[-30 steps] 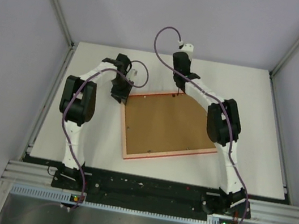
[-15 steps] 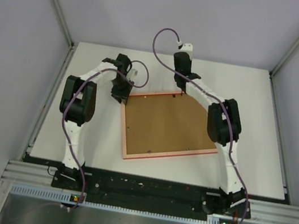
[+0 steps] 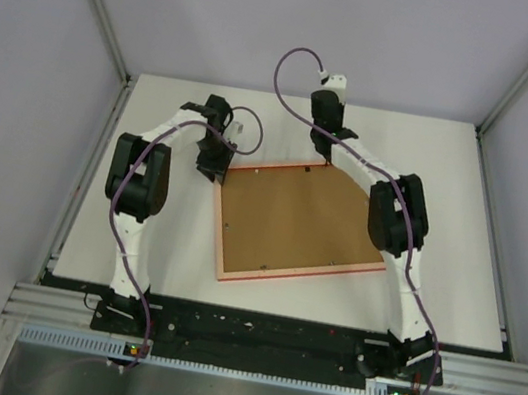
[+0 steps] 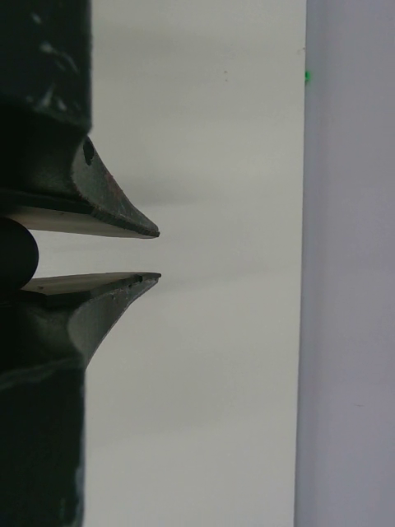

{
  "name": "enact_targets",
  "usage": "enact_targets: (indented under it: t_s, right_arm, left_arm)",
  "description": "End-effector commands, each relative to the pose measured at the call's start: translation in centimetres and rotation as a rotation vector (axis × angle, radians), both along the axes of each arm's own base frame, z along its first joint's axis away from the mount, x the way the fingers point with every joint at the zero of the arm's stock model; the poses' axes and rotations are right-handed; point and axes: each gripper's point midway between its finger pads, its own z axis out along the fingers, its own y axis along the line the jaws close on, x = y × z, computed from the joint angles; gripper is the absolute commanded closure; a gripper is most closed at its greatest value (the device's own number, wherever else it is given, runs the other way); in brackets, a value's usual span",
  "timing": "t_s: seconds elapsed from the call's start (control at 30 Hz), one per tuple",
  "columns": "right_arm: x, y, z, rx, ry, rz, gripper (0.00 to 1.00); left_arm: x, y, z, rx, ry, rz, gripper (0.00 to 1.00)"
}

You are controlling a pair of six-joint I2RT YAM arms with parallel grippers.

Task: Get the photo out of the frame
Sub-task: Release the photo frame item from the photo frame.

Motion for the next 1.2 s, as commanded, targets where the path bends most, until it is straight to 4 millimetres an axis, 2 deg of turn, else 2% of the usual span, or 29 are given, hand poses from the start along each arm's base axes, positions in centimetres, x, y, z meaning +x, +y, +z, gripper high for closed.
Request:
enact_targets:
  t_s: [0.0,0.3,1.17]
  right_arm:
    - [0.2,-1.0,6.9,0.050,-0.132,-0.037,1.00]
    - [0.7,-1.1,4.2,0.044,-0.109,-0.063,1.00]
    - [0.0,-1.7,1.3,0.075,-0.087,-0.120,1.00]
  left_arm:
    - [0.3,-0.9,0.3,-0.026,-0.010,-0.024,0.62]
    - [0.2,-0.9,0.2,-0.030,-0.006,-0.025,0.62]
    - [0.1,-0.9,0.0,-0.028,0.000,-0.028,0.62]
